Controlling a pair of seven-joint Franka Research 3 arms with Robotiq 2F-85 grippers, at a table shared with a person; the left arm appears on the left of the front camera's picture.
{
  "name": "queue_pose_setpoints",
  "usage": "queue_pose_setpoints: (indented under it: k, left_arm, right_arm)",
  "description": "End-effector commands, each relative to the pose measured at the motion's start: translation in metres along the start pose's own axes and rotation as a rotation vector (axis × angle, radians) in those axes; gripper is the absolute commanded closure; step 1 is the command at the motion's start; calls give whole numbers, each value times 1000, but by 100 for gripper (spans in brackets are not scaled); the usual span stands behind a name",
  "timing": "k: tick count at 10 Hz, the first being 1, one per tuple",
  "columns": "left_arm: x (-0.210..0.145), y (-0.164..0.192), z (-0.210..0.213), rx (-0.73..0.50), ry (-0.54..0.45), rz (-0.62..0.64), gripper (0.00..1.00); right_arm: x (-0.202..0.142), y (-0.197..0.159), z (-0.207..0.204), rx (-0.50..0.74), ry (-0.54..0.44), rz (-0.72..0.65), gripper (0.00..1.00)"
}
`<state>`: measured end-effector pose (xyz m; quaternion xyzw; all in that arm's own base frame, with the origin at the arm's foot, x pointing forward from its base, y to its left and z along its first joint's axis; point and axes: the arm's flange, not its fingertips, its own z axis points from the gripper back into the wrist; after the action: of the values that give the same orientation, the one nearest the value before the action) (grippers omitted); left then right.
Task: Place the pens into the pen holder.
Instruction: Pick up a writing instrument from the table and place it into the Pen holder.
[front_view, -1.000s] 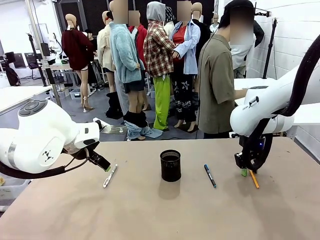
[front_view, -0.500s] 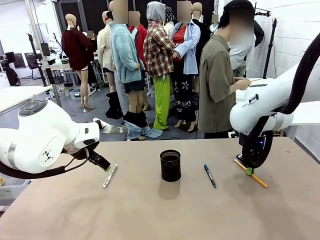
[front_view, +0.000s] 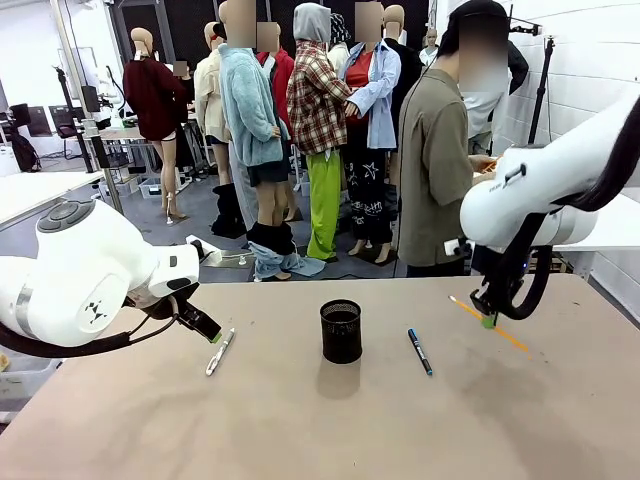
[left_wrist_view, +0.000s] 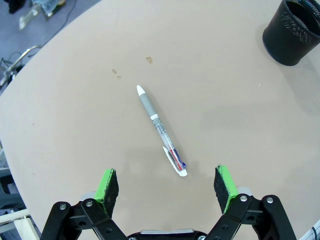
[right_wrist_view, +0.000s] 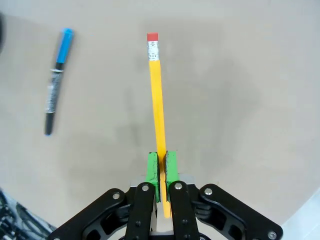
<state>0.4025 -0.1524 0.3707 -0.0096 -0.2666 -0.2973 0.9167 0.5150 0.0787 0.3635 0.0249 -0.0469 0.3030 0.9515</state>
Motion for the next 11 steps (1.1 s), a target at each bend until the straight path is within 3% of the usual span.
queue_pose_setpoints:
  k: [1,2,5,6,9,11]
  left_arm:
    - [0,1,1,0,-1,4,0]
    - [0,1,1,0,-1,4,0]
    - [0,1,1,0,-1,4,0]
    - [0,1,1,0,-1,4,0]
    - [0,1,1,0,-1,4,0]
    - [0,1,1,0,-1,4,0]
  right_arm:
    - [-36,17,32,115,-286,204,100]
    - [-38,28,47,194,-450,299,100]
    - [-19,47,67,363,-727,393,100]
    - [1,58,76,402,-837,397,100]
    - [51,110,84,493,-988,510,100]
    - [82,131,77,562,-1032,591,100]
